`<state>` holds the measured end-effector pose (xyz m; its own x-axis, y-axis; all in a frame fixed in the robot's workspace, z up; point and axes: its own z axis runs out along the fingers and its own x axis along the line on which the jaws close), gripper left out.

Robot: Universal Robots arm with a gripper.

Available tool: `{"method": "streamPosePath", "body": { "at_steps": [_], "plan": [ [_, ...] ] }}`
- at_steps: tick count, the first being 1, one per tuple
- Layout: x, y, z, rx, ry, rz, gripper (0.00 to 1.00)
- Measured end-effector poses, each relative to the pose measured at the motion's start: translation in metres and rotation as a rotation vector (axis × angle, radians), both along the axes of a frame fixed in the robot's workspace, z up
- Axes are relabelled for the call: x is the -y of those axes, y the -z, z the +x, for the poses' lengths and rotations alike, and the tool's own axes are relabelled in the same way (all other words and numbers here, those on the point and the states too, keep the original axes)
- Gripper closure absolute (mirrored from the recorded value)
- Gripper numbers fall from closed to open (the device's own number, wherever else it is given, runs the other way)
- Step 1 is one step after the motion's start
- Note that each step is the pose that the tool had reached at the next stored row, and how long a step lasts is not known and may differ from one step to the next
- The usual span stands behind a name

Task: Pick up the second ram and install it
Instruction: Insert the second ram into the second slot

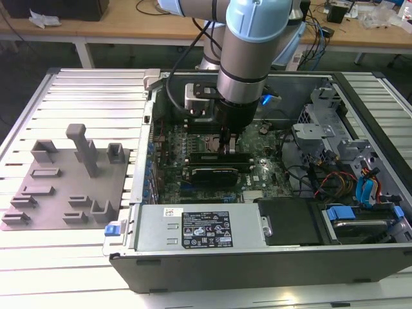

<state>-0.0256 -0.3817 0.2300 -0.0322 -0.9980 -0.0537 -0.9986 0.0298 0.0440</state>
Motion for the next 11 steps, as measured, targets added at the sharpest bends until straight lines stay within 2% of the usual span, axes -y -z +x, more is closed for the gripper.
{"method": "streamPosePath", "body": {
  "at_steps": [11],
  "plan": [
    [0.0007, -0.0004, 0.0000, 0.0001, 0.000, 0.0023, 0.89]
  ]
}}
